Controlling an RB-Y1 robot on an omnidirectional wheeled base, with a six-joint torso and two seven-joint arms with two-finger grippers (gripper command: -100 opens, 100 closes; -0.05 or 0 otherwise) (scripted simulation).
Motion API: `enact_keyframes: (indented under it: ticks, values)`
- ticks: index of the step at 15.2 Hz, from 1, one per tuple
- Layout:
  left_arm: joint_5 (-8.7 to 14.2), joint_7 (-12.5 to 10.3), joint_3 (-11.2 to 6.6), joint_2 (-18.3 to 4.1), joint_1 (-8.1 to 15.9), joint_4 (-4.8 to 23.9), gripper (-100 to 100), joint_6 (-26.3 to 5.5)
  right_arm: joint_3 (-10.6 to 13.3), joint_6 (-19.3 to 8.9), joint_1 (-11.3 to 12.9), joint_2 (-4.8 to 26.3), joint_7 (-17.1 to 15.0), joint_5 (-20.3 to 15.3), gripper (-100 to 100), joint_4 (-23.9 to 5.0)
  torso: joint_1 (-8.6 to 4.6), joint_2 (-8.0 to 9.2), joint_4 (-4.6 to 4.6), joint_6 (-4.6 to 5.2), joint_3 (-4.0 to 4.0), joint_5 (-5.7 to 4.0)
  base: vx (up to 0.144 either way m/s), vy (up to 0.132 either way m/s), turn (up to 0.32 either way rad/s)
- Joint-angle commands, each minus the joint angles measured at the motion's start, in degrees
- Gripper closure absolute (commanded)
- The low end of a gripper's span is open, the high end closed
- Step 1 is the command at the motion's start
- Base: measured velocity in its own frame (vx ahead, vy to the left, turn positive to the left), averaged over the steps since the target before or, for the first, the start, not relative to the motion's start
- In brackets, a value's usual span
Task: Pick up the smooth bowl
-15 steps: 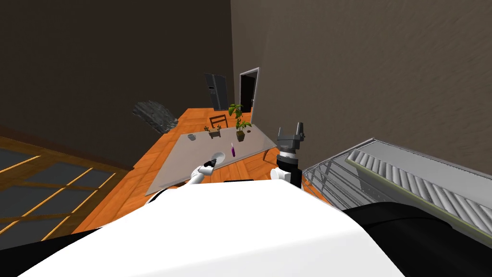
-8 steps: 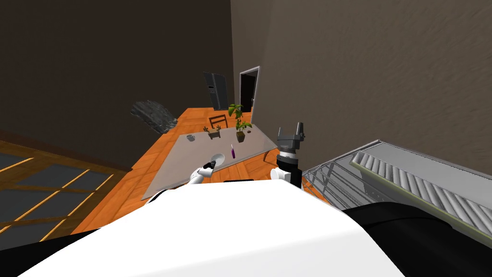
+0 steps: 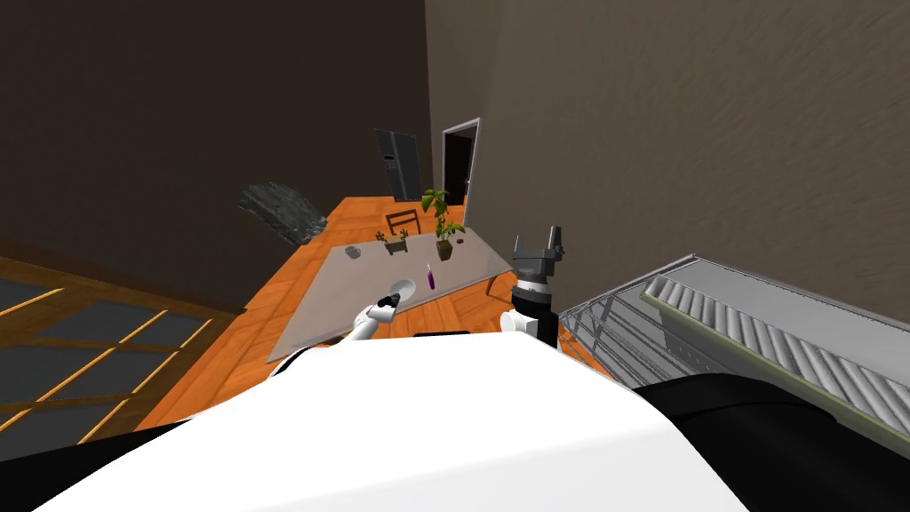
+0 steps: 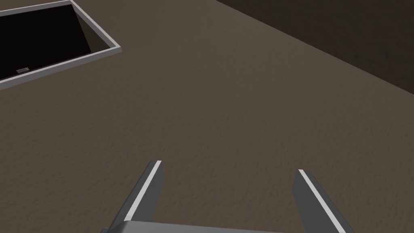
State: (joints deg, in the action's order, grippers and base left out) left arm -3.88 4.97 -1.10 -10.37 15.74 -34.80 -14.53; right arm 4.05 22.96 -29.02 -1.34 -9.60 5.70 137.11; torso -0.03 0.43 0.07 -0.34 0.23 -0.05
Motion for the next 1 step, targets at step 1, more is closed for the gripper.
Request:
enact_keyframes:
  ticks: [1]
  values:
    - [0.0,0.0,0.0,0.0,0.0,0.0,100,0.0,0.0,0.0,0.0,0.0,0.0,0.0,0,0.0,0.0,0.0,0.0,0.0,0.0,0.0,-0.066,-0.003,-0.004]
